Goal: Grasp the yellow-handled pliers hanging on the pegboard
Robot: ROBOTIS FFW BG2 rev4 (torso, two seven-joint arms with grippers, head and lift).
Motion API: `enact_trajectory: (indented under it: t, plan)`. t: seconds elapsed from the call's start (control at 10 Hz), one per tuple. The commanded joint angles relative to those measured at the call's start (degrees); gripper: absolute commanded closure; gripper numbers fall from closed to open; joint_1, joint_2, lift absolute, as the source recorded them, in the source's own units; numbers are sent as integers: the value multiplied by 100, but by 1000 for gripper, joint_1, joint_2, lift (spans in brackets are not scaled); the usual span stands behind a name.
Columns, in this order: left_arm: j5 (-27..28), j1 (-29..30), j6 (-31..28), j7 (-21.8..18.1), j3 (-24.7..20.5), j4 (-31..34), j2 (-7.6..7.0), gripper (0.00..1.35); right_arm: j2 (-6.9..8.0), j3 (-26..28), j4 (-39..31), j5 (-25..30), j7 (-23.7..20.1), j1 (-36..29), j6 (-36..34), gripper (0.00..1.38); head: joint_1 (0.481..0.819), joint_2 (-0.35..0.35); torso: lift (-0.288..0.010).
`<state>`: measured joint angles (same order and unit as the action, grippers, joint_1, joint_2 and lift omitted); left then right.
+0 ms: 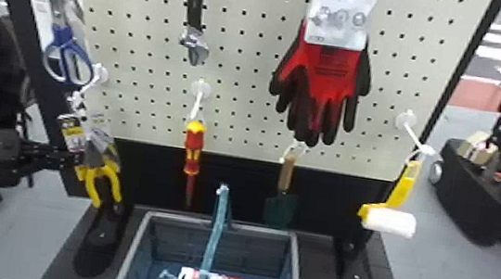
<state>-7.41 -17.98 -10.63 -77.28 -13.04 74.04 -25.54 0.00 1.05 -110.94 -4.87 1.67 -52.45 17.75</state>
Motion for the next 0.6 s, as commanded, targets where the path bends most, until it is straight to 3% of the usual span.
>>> enact_trajectory:
  t: [0.0, 0.4, 0.5]
  plan:
    - [-33, 17, 0, 11, -15, 0, 5, 1093, 5, 0, 6, 3, -8, 0, 0, 127, 549, 0, -100]
    - [-85, 54, -18, 81, -41, 0, 23, 1092, 5, 0, 6, -5, -8, 0, 0, 130, 549, 0, -100]
    - [-314, 140, -18, 213, -50, 0, 40, 855, 5, 0, 6, 3, -17, 13, 0, 130, 549, 0, -100]
